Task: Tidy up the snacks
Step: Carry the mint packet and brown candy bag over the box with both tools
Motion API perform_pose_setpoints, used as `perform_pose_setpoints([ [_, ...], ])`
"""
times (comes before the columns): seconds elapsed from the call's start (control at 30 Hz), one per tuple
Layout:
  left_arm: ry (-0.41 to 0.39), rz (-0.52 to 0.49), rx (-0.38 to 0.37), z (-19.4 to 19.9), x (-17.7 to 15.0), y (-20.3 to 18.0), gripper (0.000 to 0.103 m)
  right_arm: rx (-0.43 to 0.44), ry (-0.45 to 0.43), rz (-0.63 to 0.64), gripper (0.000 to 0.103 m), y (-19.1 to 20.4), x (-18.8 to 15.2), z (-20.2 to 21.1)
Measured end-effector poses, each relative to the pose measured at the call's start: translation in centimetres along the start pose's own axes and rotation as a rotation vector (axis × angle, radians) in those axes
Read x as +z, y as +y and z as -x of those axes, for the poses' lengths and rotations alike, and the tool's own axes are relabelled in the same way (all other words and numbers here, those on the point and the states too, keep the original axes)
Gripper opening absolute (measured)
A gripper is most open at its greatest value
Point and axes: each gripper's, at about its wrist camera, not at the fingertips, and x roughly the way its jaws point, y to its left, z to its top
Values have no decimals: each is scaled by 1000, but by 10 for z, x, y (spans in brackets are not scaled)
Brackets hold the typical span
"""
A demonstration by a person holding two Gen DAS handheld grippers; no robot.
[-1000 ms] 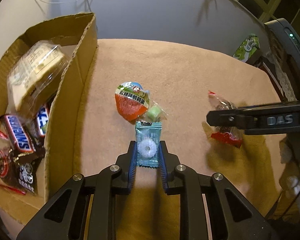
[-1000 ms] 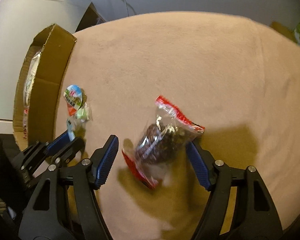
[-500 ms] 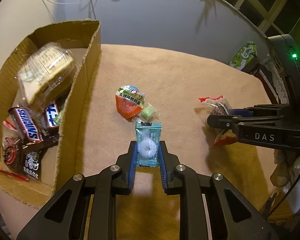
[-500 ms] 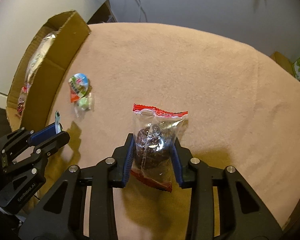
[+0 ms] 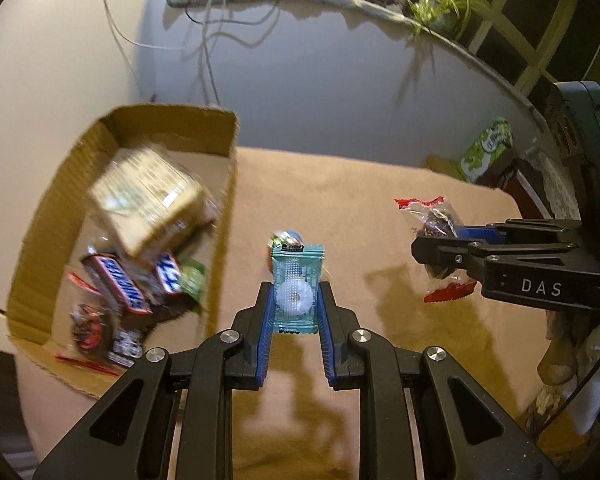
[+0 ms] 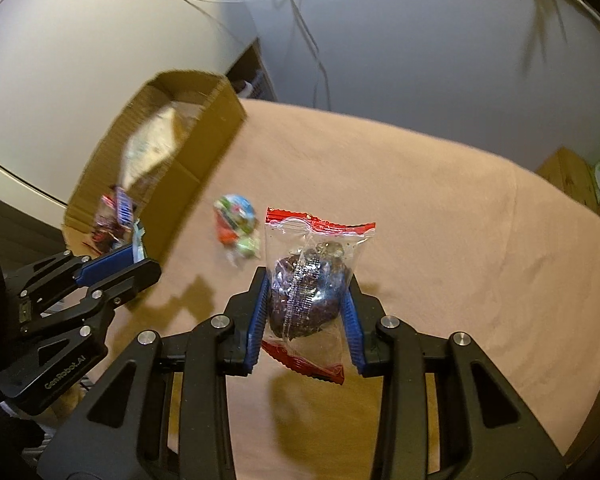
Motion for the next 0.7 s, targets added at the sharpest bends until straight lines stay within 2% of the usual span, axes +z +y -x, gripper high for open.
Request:
perform_pose_setpoints([
  [0.33,-48,50,53,17,8,29,19,40,-46,89,36,44,36,7],
  [0.7,-58,121,123,21,16,71,19,87,-58,179,36,95,81,-8],
])
